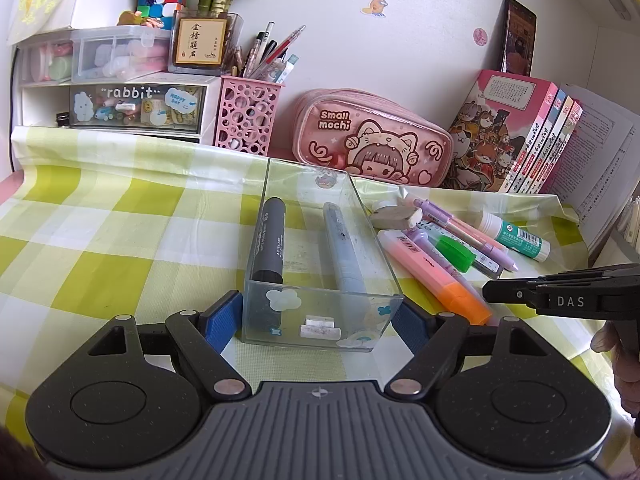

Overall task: Organize stationery
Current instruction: 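Move the right tool back to the purple pen beside the pink highlighter, then grasp the purple pen with the right gripper and lift it, then lower the purple pen into the clear tray and release it, then move the right tool to the orange-and-pink highlighter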

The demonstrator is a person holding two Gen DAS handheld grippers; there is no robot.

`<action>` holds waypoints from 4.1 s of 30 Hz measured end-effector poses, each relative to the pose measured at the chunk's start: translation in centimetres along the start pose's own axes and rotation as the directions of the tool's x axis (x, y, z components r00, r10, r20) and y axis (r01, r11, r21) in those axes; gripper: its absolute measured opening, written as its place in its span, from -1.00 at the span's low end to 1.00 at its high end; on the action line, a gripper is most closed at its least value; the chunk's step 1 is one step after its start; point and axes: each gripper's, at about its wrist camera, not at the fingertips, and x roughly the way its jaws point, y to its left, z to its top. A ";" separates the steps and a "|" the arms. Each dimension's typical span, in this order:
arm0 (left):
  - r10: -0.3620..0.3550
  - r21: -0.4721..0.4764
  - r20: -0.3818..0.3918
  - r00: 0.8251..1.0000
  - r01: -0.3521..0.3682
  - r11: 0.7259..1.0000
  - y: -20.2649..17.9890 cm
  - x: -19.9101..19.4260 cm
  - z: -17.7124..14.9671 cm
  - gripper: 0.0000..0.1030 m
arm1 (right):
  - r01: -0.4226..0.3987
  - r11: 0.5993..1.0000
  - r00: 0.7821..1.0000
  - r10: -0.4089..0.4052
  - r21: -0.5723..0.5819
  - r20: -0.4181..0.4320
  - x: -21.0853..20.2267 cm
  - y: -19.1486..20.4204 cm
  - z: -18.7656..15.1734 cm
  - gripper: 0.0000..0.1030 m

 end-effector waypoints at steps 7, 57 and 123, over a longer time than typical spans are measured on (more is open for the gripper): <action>0.000 0.000 0.001 1.000 0.000 1.000 0.0 0.0 0.0 0.52 | -0.046 0.998 0.999 0.045 0.040 0.021 0.4 0.9 0.9 -0.01; 0.000 0.000 0.002 1.000 0.000 1.000 0.0 0.0 0.0 0.52 | -0.192 0.926 0.981 0.193 0.325 0.030 -0.8 1.2 3.6 -0.26; -0.036 -0.016 -0.003 0.999 0.036 0.999 0.1 0.1 -0.1 0.64 | 0.044 0.959 0.998 -0.057 0.280 0.037 0.6 1.4 2.1 0.44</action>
